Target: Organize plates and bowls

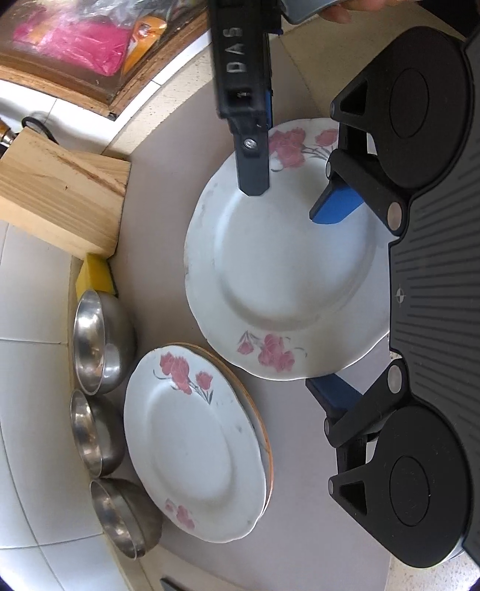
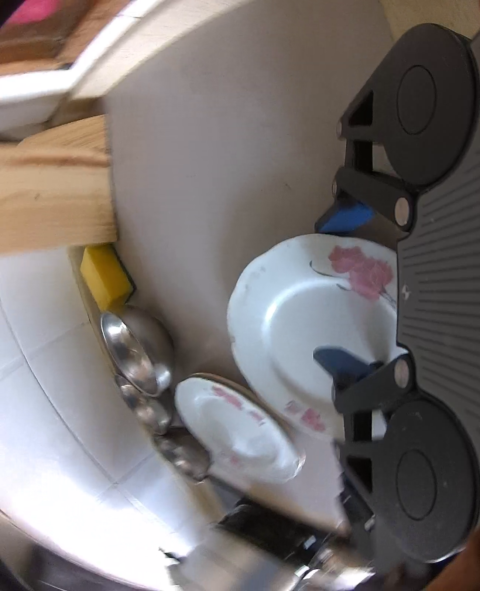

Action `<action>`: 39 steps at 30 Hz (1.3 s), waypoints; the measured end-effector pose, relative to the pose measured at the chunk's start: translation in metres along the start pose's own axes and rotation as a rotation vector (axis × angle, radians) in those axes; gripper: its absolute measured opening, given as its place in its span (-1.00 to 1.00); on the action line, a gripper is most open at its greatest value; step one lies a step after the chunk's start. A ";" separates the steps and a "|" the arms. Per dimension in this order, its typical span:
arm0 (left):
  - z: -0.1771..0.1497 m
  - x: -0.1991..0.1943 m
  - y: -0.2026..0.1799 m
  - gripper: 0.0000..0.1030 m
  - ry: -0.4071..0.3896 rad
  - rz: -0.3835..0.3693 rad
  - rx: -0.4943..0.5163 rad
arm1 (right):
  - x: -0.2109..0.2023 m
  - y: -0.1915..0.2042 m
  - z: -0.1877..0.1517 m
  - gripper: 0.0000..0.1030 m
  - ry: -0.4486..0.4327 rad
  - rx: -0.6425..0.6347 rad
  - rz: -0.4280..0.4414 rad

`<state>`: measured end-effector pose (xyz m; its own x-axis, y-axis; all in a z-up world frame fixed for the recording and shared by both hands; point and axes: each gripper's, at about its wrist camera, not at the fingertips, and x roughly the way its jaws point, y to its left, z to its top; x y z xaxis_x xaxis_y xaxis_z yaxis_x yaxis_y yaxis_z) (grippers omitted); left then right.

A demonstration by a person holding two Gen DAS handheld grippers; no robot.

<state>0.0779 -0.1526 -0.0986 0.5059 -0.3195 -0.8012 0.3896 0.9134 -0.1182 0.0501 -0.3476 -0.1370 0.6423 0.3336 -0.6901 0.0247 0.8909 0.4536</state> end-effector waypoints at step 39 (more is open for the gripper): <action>0.029 -0.013 0.015 0.42 -0.030 0.035 -0.033 | -0.005 0.004 0.010 -0.54 0.021 0.121 -0.021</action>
<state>0.0993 -0.1415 -0.0727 0.5424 -0.2938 -0.7871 0.3459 0.9318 -0.1095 0.0548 -0.3491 -0.1262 0.6246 0.3230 -0.7111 0.1306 0.8545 0.5028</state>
